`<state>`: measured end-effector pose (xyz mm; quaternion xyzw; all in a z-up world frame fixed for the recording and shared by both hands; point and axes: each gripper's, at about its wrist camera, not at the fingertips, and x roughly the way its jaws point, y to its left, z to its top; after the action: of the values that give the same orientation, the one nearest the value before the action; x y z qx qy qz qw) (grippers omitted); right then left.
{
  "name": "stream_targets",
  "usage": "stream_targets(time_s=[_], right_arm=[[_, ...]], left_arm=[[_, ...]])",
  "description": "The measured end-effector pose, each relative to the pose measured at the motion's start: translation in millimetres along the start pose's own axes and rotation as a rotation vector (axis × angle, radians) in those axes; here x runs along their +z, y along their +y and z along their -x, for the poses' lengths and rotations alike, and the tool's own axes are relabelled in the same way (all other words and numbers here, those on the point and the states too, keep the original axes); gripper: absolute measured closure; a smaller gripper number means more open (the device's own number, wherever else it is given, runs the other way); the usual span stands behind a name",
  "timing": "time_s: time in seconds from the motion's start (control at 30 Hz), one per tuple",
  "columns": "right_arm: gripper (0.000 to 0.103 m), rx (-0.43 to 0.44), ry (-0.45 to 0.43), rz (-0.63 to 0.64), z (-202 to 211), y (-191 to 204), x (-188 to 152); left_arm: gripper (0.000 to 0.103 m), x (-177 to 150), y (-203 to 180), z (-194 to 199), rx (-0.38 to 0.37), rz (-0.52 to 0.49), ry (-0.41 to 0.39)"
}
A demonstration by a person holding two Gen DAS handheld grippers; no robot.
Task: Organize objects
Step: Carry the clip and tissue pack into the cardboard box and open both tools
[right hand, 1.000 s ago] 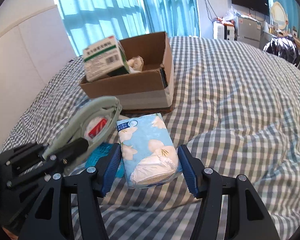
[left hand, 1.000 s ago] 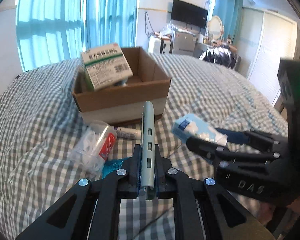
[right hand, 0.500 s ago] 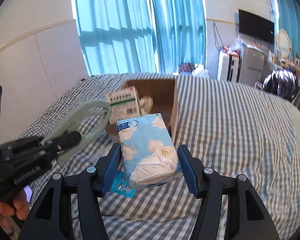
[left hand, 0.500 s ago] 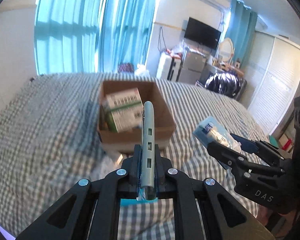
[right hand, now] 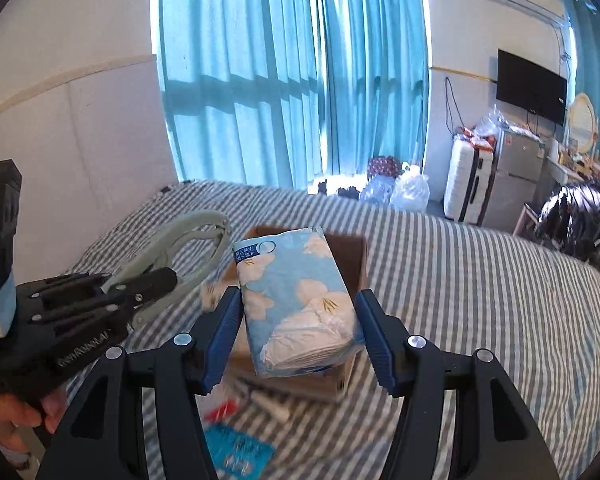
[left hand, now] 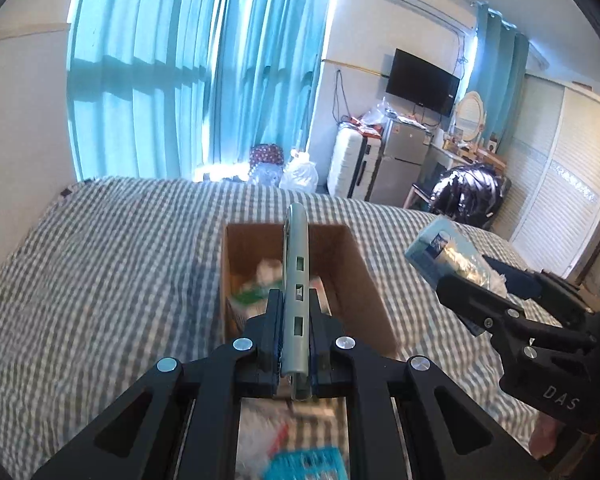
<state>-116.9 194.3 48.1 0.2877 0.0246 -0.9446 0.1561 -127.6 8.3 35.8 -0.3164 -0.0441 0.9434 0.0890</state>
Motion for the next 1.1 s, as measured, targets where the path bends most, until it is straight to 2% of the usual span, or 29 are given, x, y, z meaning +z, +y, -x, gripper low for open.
stream_targets(time_s=[0.27, 0.4, 0.6, 0.8, 0.93, 1.0, 1.07, 1.1], right_arm=[[0.045, -0.007, 0.022, -0.017, -85, -15, 38], [0.045, -0.003, 0.069, -0.049, -131, -31, 40], [0.045, 0.002, 0.107, -0.082, -170, -49, 27], [0.043, 0.033, 0.130, -0.140, -183, -60, 9], [0.043, 0.045, 0.117, -0.149, -175, -62, 7], [0.038, 0.039, 0.097, -0.136, -165, -61, 11], [0.027, 0.034, 0.078, -0.137, -153, -61, 16], [0.025, 0.029, 0.063, -0.140, -144, -62, 20]], left_arm=[[0.093, 42, 7, -68, 0.010, -0.058, -0.011], [0.093, 40, 7, -103, 0.012, -0.096, 0.027], [0.093, 30, 16, -133, 0.035, -0.106, 0.062], [0.093, 19, 21, -144, 0.036, -0.105, 0.092], [0.093, 17, 19, -137, 0.019, -0.100, 0.082], [0.090, 20, 15, -130, 0.011, -0.105, 0.075], [0.084, 25, 8, -119, 0.030, -0.127, 0.063], [0.076, 28, 5, -111, 0.042, -0.139, 0.053]])
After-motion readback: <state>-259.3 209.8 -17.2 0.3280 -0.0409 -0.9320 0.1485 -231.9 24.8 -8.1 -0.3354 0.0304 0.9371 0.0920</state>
